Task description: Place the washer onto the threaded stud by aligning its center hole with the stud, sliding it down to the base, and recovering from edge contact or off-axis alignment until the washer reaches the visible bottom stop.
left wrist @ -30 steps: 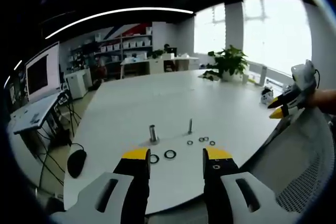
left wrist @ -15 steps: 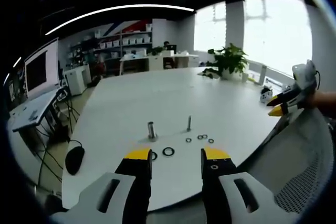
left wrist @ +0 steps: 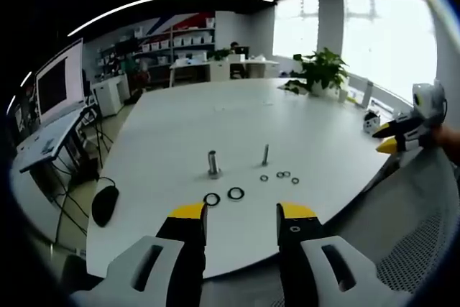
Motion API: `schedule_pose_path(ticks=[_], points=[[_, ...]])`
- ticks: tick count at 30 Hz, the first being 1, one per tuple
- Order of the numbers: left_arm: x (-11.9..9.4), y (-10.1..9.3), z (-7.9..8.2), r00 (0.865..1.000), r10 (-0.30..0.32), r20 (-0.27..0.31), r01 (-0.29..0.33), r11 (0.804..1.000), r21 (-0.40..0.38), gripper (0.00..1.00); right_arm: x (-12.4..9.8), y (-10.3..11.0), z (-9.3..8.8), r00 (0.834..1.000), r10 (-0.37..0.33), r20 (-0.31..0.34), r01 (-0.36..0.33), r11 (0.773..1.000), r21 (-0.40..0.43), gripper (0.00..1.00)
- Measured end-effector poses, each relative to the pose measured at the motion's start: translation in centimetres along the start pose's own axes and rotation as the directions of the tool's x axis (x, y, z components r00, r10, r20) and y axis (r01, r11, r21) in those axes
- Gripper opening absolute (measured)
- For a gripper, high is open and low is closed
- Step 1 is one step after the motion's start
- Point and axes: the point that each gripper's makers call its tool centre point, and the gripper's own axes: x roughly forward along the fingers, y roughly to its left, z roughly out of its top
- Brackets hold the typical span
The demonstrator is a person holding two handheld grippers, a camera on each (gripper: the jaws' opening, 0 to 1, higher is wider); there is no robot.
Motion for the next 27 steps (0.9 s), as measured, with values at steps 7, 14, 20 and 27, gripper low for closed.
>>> schedule_pose_path(ticks=[7, 14, 20, 27], points=[[0.0, 0.7, -0.1, 1.0, 0.03, -0.007, -0.031, 0.992, -0.122, 0.36, 0.1, 0.3, 0.2, 1.0, 0.017, 0.002, -0.016, 0.997, -0.069, 0.29], [0.2, 0.3, -0.3, 0.998, 0.056, -0.023, -0.059, 0.989, -0.135, 0.31, 0.4, -0.9, 0.1, 1.0, 0.029, -0.006, -0.029, 0.997, -0.067, 0.29], [0.2, 0.7, -0.5, 0.997, 0.067, -0.039, -0.071, 0.992, -0.107, 0.28, 0.4, -0.6, -0.4, 0.999, 0.034, -0.023, -0.036, 0.998, -0.06, 0.29], [0.3, 1.2, -0.5, 0.997, 0.066, -0.041, -0.069, 0.995, -0.071, 0.27, 0.6, -0.3, 0.0, 0.999, 0.037, -0.027, -0.038, 0.997, -0.061, 0.29]])
